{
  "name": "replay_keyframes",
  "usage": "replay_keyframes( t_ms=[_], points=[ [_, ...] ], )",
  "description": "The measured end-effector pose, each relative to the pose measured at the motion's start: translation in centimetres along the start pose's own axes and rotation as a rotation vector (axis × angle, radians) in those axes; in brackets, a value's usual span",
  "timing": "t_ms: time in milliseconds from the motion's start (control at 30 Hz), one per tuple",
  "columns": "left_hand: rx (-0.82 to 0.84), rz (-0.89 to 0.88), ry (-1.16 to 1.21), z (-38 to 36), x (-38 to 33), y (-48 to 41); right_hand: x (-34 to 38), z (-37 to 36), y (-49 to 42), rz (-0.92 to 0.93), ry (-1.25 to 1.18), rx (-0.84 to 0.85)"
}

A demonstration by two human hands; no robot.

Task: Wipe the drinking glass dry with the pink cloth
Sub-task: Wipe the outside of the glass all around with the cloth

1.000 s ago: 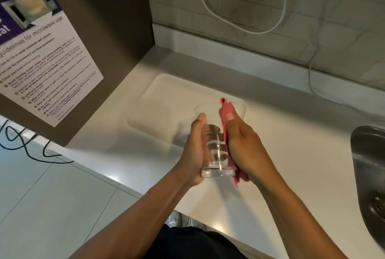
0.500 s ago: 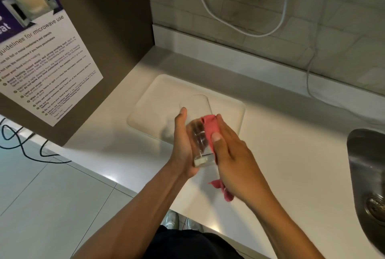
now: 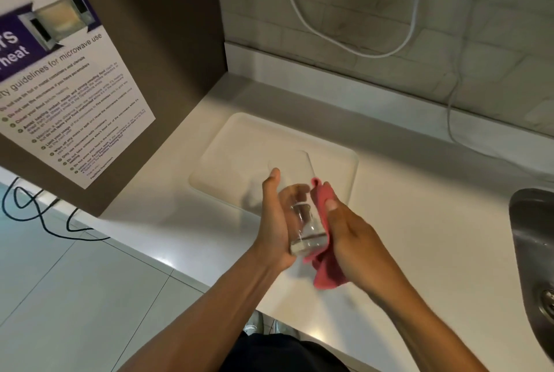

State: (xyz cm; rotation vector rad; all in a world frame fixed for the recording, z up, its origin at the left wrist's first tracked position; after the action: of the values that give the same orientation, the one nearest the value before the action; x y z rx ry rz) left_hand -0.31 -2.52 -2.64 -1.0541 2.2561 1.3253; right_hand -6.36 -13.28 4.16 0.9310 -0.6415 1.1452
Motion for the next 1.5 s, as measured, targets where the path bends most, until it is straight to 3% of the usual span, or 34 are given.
replay_keyframes(
  t_ms=[67, 200, 300, 500, 700, 800, 900, 1000, 1167, 1367, 1500],
  points=[
    [0.019, 0.012, 0.009, -0.6, 0.5, 0.3, 0.1, 0.6, -0.7, -0.066, -0.066, 0.003],
    [-0.021, -0.081, -0.113, -0.6, -1.2, -0.7, 0.9, 0.9, -0.6, 0.074, 0.100, -0.123],
    [0.005, -0.046, -0.249, -0.6, -1.5, -1.4, 0.5, 1.0, -1.2, 0.100, 0.173, -0.167],
    [0.032, -0.039, -0.275, -1.2, -1.6, -1.0, 0.0, -0.9, -1.0, 0.206, 0.357, -0.160],
    [0.053, -0.024, -0.276, -1.3, -0.4, -0.6, 1.8, 1.3, -3.5, 0.161, 0.109, -0.161],
    [0.083, 0.005, -0.214, -1.9, -0.5, 0.0, 2.9, 1.5, -3.8, 0.183, 0.148, -0.199],
    [0.040, -0.035, -0.146, -1.3, -2.4, -0.4, 2.4, -0.1, -1.5, 0.230, 0.148, -0.147],
    [0.051, -0.049, -0.146, -0.8, -2.9, -1.1, 1.3, -0.3, -1.0, 0.128, -0.062, -0.064],
    [0.115, -0.003, -0.144, -2.0, -0.8, -0.3, 1.6, 1.9, -4.6, 0.060, -0.034, -0.126],
    [-0.036, -0.072, -0.087, -0.7, -2.0, -1.6, 1.1, -0.4, -1.7, 0.175, 0.106, -0.117],
    [-0.006, -0.044, -0.128, -2.0, -1.0, -0.7, 0.6, 1.1, -3.7, 0.037, -0.038, -0.081]
  ],
)
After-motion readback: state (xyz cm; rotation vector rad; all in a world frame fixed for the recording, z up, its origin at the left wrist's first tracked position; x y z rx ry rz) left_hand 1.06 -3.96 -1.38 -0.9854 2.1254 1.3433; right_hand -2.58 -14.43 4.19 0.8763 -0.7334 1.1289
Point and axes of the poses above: each hand's wrist, its own y-axis away from the middle knuckle, its own z-axis out of the back of the hand, x = y × z, the point moved 6 cm from there along -y, towards the middle knuckle, and after that the axes turned 3 degrees about z, right-handed, at the moved point
